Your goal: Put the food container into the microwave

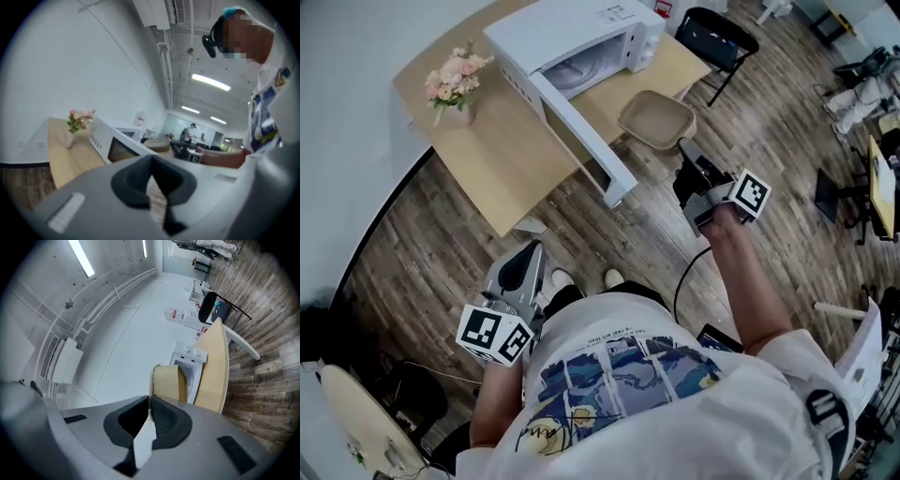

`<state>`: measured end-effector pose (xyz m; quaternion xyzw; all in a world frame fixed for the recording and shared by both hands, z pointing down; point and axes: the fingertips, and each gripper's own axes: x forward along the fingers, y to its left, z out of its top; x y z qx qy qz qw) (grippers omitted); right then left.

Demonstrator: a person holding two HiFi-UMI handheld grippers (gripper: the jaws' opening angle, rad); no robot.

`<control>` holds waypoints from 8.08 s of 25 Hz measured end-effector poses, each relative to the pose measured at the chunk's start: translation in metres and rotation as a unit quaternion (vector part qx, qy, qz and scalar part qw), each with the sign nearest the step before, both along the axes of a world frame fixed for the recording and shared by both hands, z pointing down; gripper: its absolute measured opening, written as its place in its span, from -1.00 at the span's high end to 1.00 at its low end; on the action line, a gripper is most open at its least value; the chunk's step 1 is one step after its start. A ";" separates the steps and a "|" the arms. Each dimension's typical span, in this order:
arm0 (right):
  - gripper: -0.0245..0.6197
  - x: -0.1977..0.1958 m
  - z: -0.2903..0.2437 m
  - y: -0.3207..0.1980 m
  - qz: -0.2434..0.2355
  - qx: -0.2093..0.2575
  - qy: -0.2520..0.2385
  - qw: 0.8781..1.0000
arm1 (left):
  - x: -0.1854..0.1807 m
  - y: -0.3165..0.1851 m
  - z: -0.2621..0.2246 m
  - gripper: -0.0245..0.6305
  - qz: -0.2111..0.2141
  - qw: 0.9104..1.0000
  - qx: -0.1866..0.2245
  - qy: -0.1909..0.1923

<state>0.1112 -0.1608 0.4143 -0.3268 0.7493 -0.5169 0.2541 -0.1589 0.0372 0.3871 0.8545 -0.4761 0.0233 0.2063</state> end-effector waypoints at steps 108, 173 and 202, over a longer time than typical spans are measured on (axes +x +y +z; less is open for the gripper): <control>0.89 -0.184 0.200 -0.284 -0.051 -0.116 0.014 0.992 | -0.093 -0.123 0.010 0.90 -0.170 0.982 -0.061 -0.048; 0.90 -0.082 0.004 0.110 -0.058 0.092 0.261 0.959 | -0.066 0.005 0.049 0.90 0.048 0.998 -0.020 0.027; 0.90 0.197 0.020 0.178 -0.132 0.177 0.320 0.921 | 0.339 -0.015 0.018 0.90 0.147 0.989 -0.012 -0.023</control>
